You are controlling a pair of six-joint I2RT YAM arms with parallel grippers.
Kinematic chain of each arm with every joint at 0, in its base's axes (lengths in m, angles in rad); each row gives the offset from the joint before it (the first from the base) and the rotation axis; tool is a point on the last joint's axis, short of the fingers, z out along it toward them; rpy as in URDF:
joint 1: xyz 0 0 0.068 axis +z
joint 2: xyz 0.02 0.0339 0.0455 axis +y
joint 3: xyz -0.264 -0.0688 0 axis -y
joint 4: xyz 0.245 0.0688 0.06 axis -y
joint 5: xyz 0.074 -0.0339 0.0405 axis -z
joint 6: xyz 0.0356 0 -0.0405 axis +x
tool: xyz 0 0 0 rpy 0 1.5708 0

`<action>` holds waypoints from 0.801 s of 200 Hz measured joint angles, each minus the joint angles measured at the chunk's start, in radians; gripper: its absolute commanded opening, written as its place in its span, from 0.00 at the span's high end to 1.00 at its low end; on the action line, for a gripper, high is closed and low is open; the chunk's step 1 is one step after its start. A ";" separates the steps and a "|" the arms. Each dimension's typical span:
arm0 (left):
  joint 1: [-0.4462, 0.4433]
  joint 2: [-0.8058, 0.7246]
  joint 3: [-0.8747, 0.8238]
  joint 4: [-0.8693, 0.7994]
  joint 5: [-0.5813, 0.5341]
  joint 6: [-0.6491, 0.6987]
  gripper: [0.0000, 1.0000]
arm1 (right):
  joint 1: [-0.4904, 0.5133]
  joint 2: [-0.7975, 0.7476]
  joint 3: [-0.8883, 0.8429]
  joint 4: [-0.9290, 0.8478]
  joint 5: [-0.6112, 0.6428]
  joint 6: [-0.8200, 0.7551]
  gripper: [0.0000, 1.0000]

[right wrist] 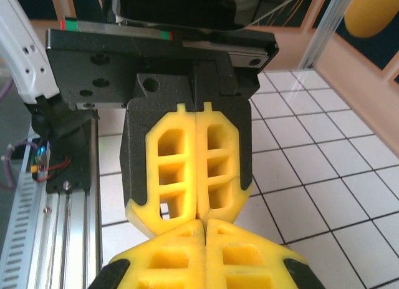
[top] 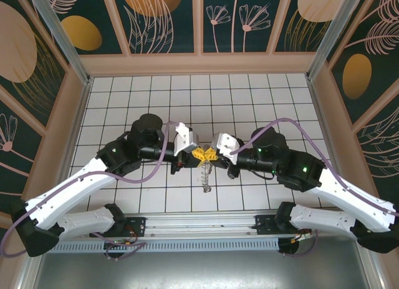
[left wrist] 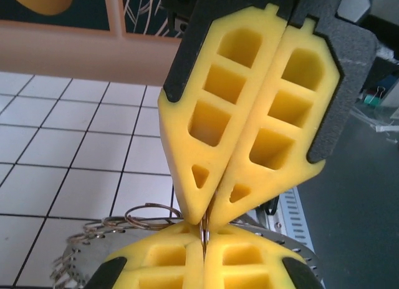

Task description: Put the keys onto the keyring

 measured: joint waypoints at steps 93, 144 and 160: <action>-0.006 -0.071 -0.090 0.144 -0.001 -0.050 1.00 | 0.005 -0.076 -0.095 0.134 -0.014 0.041 0.82; -0.013 -0.106 -0.178 0.428 0.068 -0.159 1.00 | 0.005 -0.129 -0.130 0.258 -0.060 0.074 0.78; -0.013 -0.106 -0.193 0.485 0.082 -0.186 1.00 | 0.005 -0.135 -0.131 0.272 -0.065 0.082 0.77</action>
